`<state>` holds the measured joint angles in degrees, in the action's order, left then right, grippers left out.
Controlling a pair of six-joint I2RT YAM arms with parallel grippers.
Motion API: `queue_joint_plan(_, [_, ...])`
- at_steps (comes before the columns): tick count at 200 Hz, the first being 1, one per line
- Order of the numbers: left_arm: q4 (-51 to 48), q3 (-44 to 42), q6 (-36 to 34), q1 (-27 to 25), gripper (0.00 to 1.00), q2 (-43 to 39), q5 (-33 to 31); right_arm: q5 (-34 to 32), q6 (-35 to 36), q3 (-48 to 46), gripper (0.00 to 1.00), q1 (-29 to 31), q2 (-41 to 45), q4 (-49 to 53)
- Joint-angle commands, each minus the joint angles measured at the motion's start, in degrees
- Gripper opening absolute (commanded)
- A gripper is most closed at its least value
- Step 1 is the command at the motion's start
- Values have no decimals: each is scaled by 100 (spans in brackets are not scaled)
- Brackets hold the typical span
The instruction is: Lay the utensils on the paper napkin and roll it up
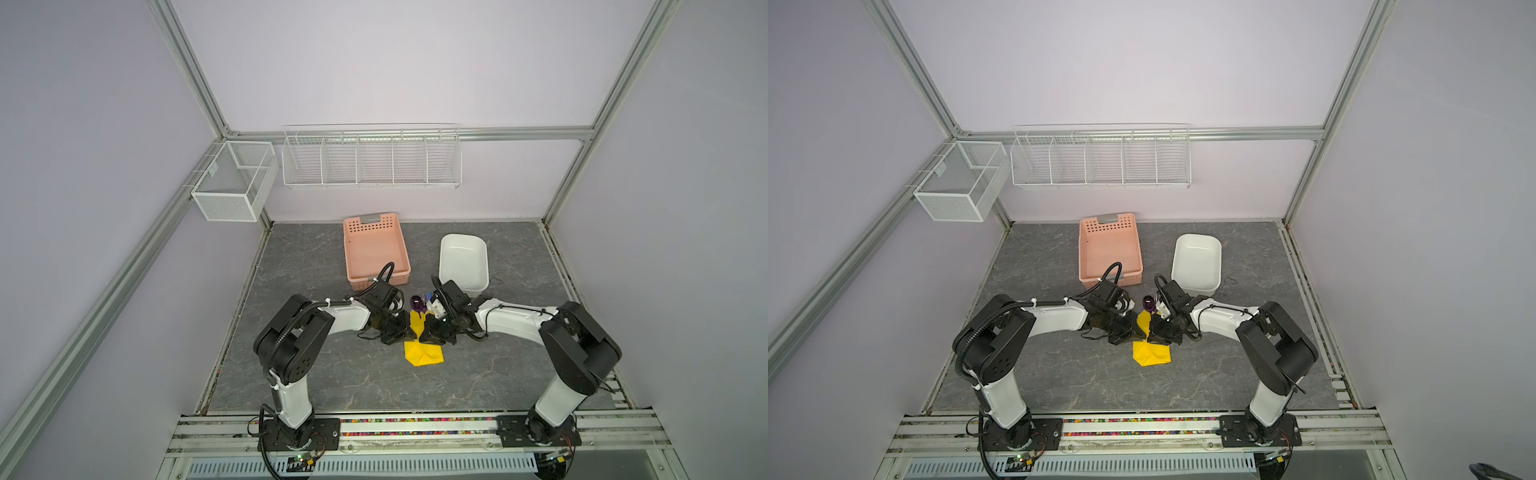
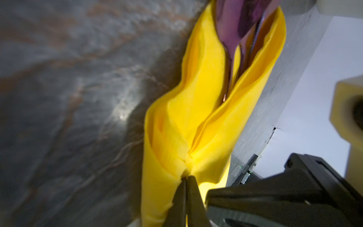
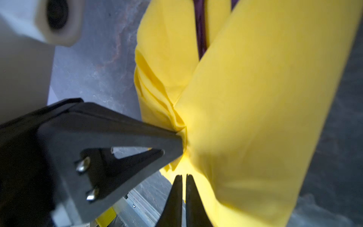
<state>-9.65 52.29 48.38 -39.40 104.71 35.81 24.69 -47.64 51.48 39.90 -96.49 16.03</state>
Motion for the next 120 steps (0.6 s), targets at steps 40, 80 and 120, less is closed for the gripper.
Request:
queue_joint_plan(40, [-195,-26,-19,-22,0,217,-284,-244,-368,-765,10,256,553,125])
queue_joint_plan(80, [-271,48,-49,-17,0,144,-268,-359,-338,-834,10,283,361,94])
queue_joint_plan(120, [-424,236,-79,-33,0,-163,-199,-353,-322,-868,10,317,270,32])
